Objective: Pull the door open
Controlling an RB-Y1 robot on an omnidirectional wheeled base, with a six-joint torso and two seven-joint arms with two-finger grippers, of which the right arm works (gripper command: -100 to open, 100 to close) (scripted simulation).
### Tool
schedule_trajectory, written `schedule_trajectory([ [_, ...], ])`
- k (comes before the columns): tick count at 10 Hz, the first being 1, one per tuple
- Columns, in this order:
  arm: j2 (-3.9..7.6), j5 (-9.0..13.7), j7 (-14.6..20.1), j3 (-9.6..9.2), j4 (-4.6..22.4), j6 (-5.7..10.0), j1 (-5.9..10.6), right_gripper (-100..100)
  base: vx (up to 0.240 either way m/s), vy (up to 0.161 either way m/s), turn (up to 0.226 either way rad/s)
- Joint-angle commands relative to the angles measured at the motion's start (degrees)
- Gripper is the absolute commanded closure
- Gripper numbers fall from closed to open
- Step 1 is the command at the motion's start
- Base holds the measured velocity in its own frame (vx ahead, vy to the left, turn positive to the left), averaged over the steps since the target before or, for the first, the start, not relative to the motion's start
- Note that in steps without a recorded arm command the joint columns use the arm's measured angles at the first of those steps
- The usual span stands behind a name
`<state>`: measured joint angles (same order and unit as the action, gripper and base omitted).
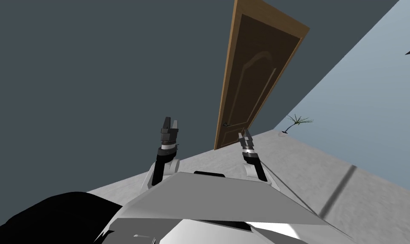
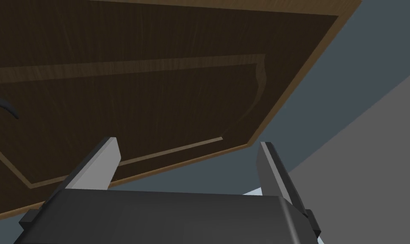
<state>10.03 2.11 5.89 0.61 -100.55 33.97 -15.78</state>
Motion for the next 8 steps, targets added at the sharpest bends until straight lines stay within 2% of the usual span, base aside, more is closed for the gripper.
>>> schedule_trajectory([
  [1, 0.42, 0.1, 0.3, -0.08, 2.0, 0.24, 0.4, -100, 0.042, -0.056, 0.083],
  [2, 1.15, 0.1, 0.8, -0.28, 4.5, 0.68, 1.31, -100, 0.027, -0.061, 0.128],
  [3, 1.15, 0.1, 0.8, -0.28, 4.8, 0.68, 1.31, -100, 0.026, -0.052, 0.072],
  [5, 2.61, 0.3, 1.8, -0.69, 9.5, 1.57, 3.13, -100, 0.04, -0.077, 0.167],
  [6, 2.61, 0.3, 1.8, -0.69, 10.6, 1.57, 3.13, -100, 0.043, -0.073, 0.073],
  [7, 3.34, 0.3, 2.3, -0.9, 12.3, 2.02, 4.04, -100, 0.042, -0.061, 0.095],
  [8, 3.34, 0.3, 2.3, -0.9, 13.4, 2.02, 4.04, -100, 0.03, -0.05, 0.08],
])
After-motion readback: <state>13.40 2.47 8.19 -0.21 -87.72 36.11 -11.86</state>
